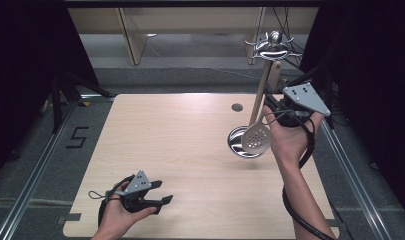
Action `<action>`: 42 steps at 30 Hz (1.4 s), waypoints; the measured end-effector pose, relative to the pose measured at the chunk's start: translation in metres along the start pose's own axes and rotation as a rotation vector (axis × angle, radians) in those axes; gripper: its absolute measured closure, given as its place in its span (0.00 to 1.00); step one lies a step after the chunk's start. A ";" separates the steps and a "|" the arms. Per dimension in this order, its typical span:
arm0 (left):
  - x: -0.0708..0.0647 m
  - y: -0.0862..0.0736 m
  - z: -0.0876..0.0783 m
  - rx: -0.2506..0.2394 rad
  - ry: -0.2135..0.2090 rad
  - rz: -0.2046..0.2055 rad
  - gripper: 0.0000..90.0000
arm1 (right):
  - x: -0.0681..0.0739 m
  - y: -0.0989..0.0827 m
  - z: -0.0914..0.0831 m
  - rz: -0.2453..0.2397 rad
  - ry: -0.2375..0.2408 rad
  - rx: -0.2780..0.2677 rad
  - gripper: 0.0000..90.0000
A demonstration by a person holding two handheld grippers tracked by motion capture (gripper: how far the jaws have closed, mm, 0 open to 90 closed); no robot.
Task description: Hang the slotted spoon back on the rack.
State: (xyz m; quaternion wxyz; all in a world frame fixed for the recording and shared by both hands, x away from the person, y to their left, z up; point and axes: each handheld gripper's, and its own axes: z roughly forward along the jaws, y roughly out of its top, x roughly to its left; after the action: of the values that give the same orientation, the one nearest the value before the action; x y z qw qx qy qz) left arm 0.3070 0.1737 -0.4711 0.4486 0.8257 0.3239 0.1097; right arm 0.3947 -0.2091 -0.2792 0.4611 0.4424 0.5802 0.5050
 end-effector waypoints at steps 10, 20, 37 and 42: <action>0.002 -0.001 0.000 -0.005 0.012 0.029 0.40 | -0.007 -0.017 -0.014 0.001 0.026 0.038 0.51; 0.002 -0.002 0.000 -0.007 0.010 0.025 0.40 | -0.020 -0.034 -0.034 0.013 0.063 0.093 0.45; 0.001 -0.005 0.001 -0.004 0.018 -0.008 0.40 | -0.044 -0.092 -0.069 0.034 0.084 0.235 0.41; 0.004 -0.004 0.000 0.008 0.014 -0.018 0.35 | -0.048 -0.118 -0.078 0.028 0.092 0.286 0.41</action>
State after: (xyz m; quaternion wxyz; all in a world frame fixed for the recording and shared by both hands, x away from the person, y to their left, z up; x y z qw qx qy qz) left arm 0.3079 0.1779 -0.4744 0.4440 0.8238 0.3348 0.1101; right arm 0.3212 -0.2812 -0.3873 0.3590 0.4879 0.6605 0.4435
